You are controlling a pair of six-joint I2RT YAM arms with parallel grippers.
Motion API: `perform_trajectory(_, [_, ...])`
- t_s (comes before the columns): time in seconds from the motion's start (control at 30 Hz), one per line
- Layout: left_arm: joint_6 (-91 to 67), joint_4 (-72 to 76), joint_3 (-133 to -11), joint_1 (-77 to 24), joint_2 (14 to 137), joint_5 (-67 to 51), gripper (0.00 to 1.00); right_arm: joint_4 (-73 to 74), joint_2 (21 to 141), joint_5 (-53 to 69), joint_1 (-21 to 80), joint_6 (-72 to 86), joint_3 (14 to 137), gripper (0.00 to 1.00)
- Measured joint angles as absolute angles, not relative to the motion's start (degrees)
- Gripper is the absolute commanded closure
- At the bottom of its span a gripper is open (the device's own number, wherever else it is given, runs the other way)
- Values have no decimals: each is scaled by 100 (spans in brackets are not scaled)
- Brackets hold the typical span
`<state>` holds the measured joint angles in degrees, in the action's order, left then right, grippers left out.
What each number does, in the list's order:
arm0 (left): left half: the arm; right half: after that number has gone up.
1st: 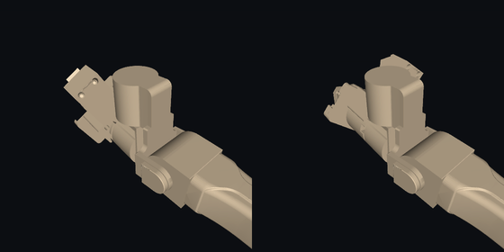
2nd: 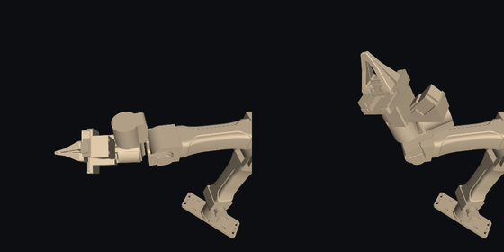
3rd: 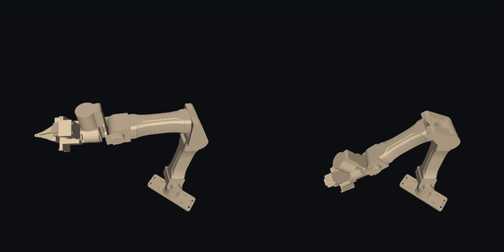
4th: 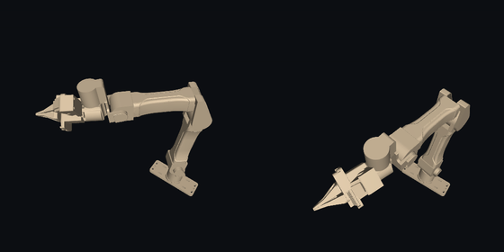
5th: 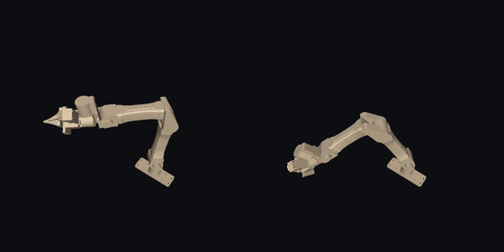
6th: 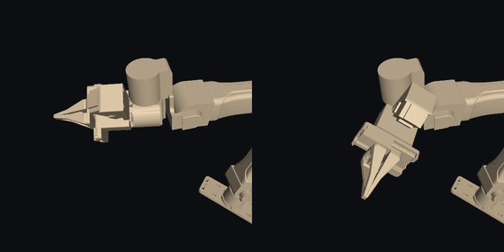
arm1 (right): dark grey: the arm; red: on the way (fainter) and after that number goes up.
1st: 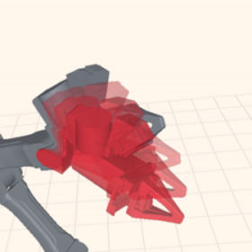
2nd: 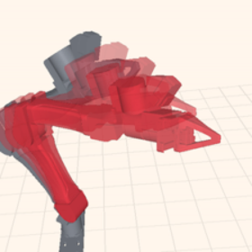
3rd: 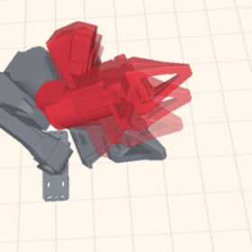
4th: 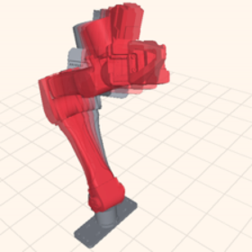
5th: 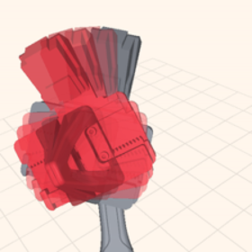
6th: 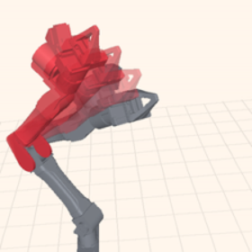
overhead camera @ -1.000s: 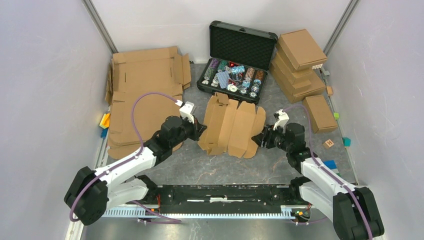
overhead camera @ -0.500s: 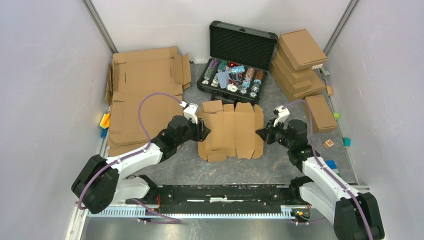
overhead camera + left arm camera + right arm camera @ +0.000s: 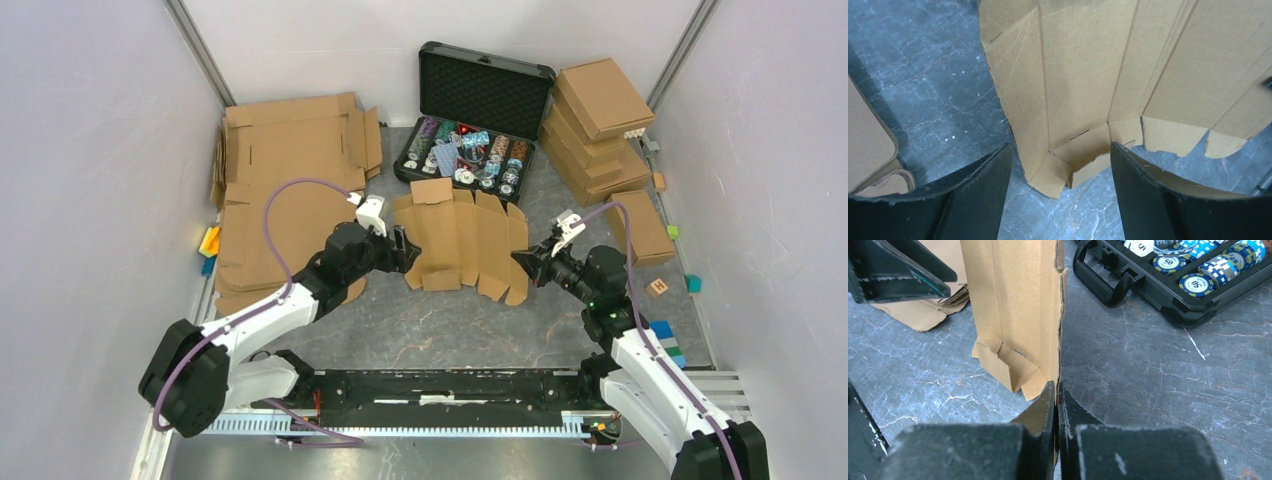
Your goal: Fold the paper box
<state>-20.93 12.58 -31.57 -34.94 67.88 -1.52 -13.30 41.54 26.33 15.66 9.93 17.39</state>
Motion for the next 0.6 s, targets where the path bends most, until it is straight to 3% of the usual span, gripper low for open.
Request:
perform_trajectory(0.37, [-2314,1197,-3483,-2941,7035,32,19,-1415,4047,2698,1597,875,1658,96])
perform_trajectory(0.6, [-2355,1553,-3483,-2613,7345,-679,35,-1420,4018,2698,1614,862,1603,97])
